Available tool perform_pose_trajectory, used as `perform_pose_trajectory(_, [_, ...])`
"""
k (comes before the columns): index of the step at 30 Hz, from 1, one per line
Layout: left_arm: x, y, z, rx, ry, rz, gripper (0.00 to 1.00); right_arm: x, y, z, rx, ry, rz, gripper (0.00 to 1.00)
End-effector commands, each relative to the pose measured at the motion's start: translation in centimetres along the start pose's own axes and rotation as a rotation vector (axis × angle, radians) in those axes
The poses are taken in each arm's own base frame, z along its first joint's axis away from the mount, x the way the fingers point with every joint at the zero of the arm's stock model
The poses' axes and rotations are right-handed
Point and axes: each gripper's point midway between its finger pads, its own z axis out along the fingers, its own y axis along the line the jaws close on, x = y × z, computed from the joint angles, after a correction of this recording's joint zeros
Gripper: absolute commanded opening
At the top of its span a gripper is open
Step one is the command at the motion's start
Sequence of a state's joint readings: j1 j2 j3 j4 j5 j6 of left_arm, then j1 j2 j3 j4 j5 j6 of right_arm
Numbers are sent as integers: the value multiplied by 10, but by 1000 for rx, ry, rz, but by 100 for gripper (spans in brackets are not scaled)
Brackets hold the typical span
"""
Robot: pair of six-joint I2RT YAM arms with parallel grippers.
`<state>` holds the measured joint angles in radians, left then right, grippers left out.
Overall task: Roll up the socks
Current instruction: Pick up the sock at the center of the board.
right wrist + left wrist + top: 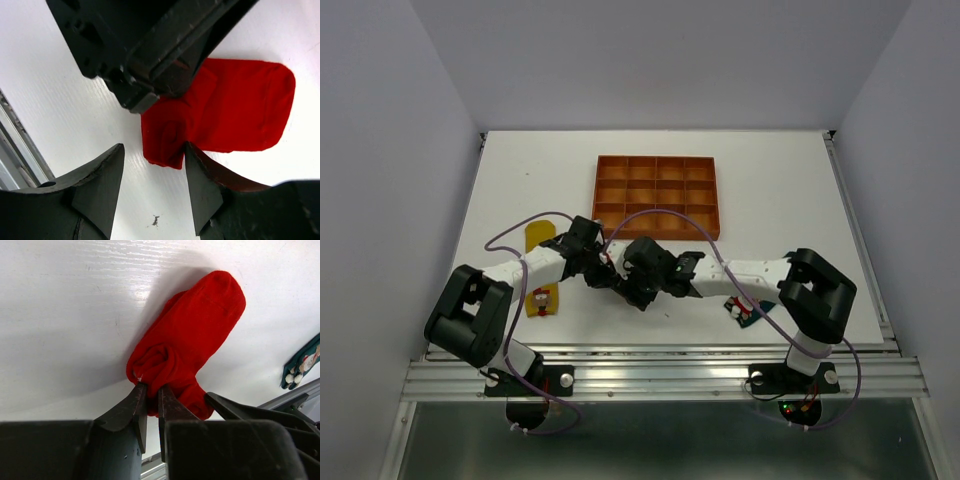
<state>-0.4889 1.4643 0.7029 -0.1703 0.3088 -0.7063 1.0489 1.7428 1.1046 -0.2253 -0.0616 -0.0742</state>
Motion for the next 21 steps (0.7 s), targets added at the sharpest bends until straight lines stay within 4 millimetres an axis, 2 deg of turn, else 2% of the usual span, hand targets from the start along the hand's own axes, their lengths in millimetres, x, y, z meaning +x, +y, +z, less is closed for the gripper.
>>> perform_pose_trajectory(1, [12, 17, 4, -67, 54, 10, 0, -36, -3, -16, 39, -150, 6, 57])
perform_pose_trajectory(6, [13, 18, 4, -73, 60, 5, 0, -32, 1, -19, 21, -160, -11, 57])
perform_pose_trajectory(14, [14, 15, 4, -68, 71, 0, 0, -39, 21, -24, -31, -184, -99, 56])
perform_pose_trajectory(21, [13, 16, 3, -79, 68, -4, 0, -30, 14, -13, 2, -139, -106, 57])
